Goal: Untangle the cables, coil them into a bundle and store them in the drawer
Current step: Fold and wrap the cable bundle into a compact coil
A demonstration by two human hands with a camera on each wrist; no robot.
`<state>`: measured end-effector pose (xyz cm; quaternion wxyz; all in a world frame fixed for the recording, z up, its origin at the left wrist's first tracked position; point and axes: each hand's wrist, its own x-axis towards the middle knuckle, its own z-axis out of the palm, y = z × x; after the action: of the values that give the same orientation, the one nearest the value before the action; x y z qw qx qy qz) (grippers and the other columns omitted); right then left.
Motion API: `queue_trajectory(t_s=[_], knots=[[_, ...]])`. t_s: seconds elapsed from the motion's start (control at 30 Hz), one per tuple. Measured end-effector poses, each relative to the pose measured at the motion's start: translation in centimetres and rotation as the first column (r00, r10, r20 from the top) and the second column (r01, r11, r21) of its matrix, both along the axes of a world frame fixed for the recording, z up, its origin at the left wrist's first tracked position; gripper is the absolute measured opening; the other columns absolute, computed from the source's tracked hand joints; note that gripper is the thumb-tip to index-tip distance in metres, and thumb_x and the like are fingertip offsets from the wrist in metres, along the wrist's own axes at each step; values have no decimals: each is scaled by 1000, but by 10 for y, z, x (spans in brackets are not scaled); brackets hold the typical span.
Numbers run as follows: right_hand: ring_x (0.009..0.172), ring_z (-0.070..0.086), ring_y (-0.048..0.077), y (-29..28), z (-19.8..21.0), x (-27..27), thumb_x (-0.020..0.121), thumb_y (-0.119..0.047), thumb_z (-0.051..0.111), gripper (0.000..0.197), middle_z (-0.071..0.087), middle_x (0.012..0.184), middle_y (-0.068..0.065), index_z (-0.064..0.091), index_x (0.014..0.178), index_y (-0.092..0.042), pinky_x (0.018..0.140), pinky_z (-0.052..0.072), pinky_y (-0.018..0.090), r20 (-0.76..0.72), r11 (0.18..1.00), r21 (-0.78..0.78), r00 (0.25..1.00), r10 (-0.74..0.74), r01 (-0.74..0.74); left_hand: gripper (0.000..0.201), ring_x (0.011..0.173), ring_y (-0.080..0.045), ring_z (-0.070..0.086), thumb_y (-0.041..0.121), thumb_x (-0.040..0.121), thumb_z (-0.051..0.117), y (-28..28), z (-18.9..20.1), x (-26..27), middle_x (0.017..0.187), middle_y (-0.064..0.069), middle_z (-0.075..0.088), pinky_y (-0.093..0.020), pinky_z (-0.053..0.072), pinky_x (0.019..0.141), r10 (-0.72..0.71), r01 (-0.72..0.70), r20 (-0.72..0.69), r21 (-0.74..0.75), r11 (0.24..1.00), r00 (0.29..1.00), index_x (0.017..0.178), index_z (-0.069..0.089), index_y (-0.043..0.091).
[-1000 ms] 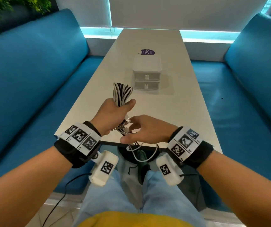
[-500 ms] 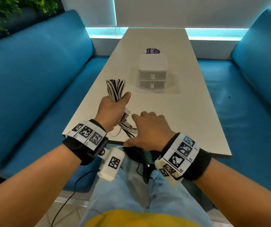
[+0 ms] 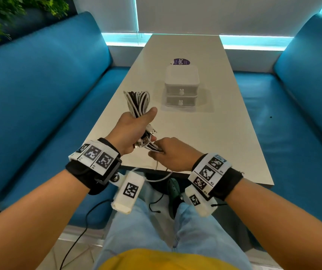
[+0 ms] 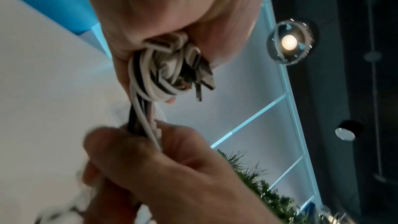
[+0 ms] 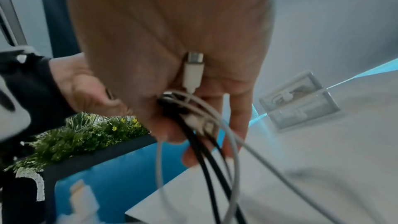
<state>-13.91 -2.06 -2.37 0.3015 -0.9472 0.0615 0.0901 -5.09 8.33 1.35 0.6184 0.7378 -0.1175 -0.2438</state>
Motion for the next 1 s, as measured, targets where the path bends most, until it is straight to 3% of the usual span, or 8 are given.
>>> queue_trajectory(t_s=[0.13, 0.33, 0.4, 0.57, 0.67, 0.83, 0.9, 1.0], knots=[[58, 47, 9, -13, 25, -2, 94, -41, 55, 35, 52, 63, -5, 45, 64, -27, 57, 34, 29, -62, 988, -88, 991, 122, -127, 40, 58, -19, 56, 52, 82, 66, 6, 3, 5, 64, -6, 57, -31, 42, 58, -148, 127, 89, 207, 970, 985, 82, 57, 13], [52, 57, 2, -26, 42, -4, 91, -39, 60, 32, 69, 64, -1, 62, 74, -13, 66, 45, 24, -193, 986, 81, 968, 159, -145, 34, 42, -7, 47, 46, 87, 63, 8, 14, -1, 54, 3, 52, -17, 37, 41, -398, 323, 146, 371, 871, 906, 72, 56, 16], [55, 61, 11, -29, 43, -4, 90, -38, 62, 34, 61, 53, -1, 57, 69, -11, 78, 49, 31, -236, 981, 156, 960, 154, -118, 32, 54, -12, 56, 45, 86, 63, 9, 17, -4, 62, -3, 61, -21, 45, 50, -476, 407, 104, 381, 830, 874, 80, 61, 14], [48, 47, 12, -30, 48, -5, 81, -27, 74, 26, 49, 54, 0, 61, 67, -10, 60, 45, 28, -269, 944, 329, 955, 121, -27, 52, 97, -35, 66, 49, 73, 73, 13, 9, -8, 100, -19, 70, -53, 50, 94, -646, 611, 38, 288, 737, 762, 108, 67, 12], [49, 41, 6, -26, 53, -6, 85, -12, 70, 12, 48, 64, 1, 63, 76, -13, 50, 40, 22, -264, 916, 399, 950, 169, -52, 59, 100, -34, 66, 51, 67, 72, 14, 7, -8, 100, -13, 72, -52, 50, 94, -710, 685, 13, 251, 684, 704, 110, 67, 12], [69, 40, 26, -31, 58, -2, 81, -5, 66, 3, 53, 75, 9, 68, 80, -6, 54, 38, 23, -304, 909, 410, 928, 216, -77, 74, 94, -25, 67, 63, 49, 84, 15, 3, -9, 104, -19, 70, -35, 56, 82, -739, 732, -62, 216, 646, 670, 103, 70, 14], [68, 40, 25, -29, 58, -5, 80, -5, 69, 2, 52, 75, 9, 70, 82, -6, 54, 40, 24, -292, 909, 410, 935, 200, -66, 82, 90, -23, 66, 67, 44, 83, 14, 1, -9, 98, -17, 71, -31, 56, 74, -743, 742, -84, 199, 641, 664, 104, 69, 12], [69, 48, 20, -30, 59, -11, 79, -16, 77, 18, 58, 79, 15, 68, 91, -6, 60, 47, 26, -237, 927, 368, 957, 167, -70, 85, 96, -25, 67, 63, 42, 86, 15, -3, -8, 101, -12, 72, -37, 55, 85, -688, 697, -113, 152, 701, 717, 108, 68, 13]])
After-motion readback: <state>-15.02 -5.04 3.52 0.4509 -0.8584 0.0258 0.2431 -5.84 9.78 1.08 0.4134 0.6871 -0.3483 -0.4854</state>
